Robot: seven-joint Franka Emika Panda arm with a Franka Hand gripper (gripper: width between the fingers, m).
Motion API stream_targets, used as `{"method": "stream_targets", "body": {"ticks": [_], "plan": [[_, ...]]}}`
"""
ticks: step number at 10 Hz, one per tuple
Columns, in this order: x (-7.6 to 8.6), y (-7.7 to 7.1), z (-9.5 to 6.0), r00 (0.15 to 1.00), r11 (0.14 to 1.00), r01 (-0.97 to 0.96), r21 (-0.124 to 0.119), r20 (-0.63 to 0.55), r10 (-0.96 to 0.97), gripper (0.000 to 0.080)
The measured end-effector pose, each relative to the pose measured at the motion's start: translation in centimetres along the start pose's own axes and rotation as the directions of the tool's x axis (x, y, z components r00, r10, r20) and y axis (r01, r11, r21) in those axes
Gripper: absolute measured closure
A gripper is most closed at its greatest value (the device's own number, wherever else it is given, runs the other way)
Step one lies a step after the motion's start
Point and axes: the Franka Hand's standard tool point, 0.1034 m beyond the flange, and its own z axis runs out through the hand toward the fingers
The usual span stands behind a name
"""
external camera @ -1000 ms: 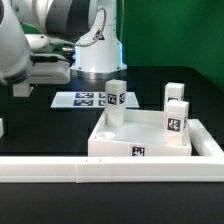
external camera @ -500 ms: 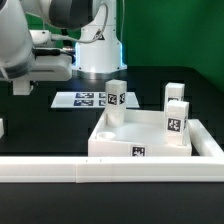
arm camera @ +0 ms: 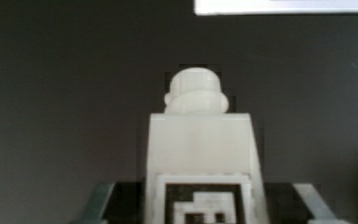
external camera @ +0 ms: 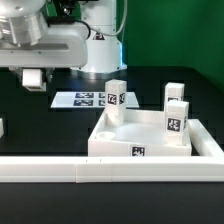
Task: Assemble square table
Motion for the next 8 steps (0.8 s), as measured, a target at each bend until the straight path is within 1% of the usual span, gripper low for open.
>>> {"method": "stream_targets", "body": {"ticks": [1, 2, 3, 4, 6, 7, 8], "plan": [[1.1, -1.1, -0.9, 0.999, 1.0, -0.012, -0.013, -0.049, 0.011, 0.0514], [2.2, -1.9, -2.0, 0.993, 1.0, -0.023, -0.011, -0.119, 0.021, 0.0514], [2.8, -2.0, -2.5, 0.98, 1.0, -0.017, -0.025, -0.198, 0.011, 0.0514], [2.9, -1.8, -2.3, 0.963, 0.999, -0.015, -0.033, -0.271, 0.005, 0.0514], [3.2, -1.5, -2.2, 0.92, 0.999, -0.034, -0.042, -0.391, 0.015, 0.0514], [3.3, -1.6, -2.0, 0.871, 0.997, -0.067, -0.026, -0.488, 0.046, 0.0514], [3.0, -2.8, -1.8, 0.858, 0.996, -0.092, 0.011, -0.507, 0.085, 0.0514]]}}
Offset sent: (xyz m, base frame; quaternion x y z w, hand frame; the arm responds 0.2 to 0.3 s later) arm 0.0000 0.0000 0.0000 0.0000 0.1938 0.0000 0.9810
